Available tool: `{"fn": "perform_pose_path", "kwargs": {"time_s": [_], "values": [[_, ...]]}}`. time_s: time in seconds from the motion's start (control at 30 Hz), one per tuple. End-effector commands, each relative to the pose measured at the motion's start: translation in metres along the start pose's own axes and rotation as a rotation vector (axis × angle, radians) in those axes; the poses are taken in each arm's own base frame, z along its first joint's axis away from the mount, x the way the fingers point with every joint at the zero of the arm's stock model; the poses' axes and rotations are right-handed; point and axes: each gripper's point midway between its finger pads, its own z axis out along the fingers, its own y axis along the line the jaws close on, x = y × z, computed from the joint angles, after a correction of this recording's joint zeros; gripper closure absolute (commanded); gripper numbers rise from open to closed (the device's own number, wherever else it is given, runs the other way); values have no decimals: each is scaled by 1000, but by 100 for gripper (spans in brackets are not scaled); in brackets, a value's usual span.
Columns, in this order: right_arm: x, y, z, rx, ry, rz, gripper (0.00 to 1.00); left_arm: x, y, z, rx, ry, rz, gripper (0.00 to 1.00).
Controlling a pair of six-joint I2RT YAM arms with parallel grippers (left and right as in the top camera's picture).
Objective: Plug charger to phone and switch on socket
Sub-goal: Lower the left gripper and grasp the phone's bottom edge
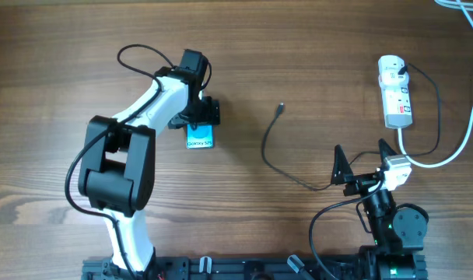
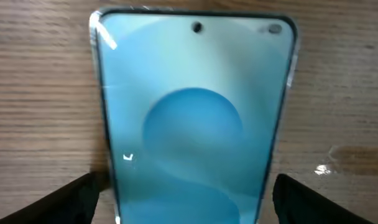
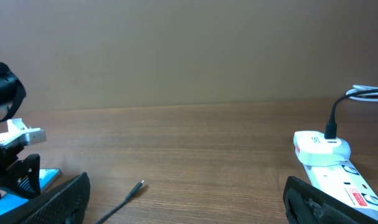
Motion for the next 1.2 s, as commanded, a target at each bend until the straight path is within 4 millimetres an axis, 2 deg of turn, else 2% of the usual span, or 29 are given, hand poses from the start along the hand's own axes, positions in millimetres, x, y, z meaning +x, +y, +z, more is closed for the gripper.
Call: {"fn": "perform_pose_path", "kwargs": {"time_s": [0.0,0.1,0.47,0.53,0.63,0.7,0.77,1.03,1.17], "values": [[-1,-2,0,15,-8,12,0,23,-14,12,3,64,4,11],[-1,-2,0,15,-8,12,0,22,-2,12,-70,47,-51,11],[-1,-2,0,15,-8,12,1,11,1,12,-94,1,-50,14],[-1,-2,0,15,-8,12,0,9,0,17,-91,-6,-51,14],[-1,-2,0,15,-8,12,0,16,3,32,-106,35,-49,14],[-1,-2,0,15,-8,12,1,19,4,36,-108,49,-49,17],[-1,-2,0,15,-8,12,0,19,3,37,-107,51,-50,24],[-1,-2,0,15,-8,12,0,19,2,37,-101,53,-50,34],[-1,-2,0,15,-8,12,0,12,0,29,-96,39,-52,39]]}}
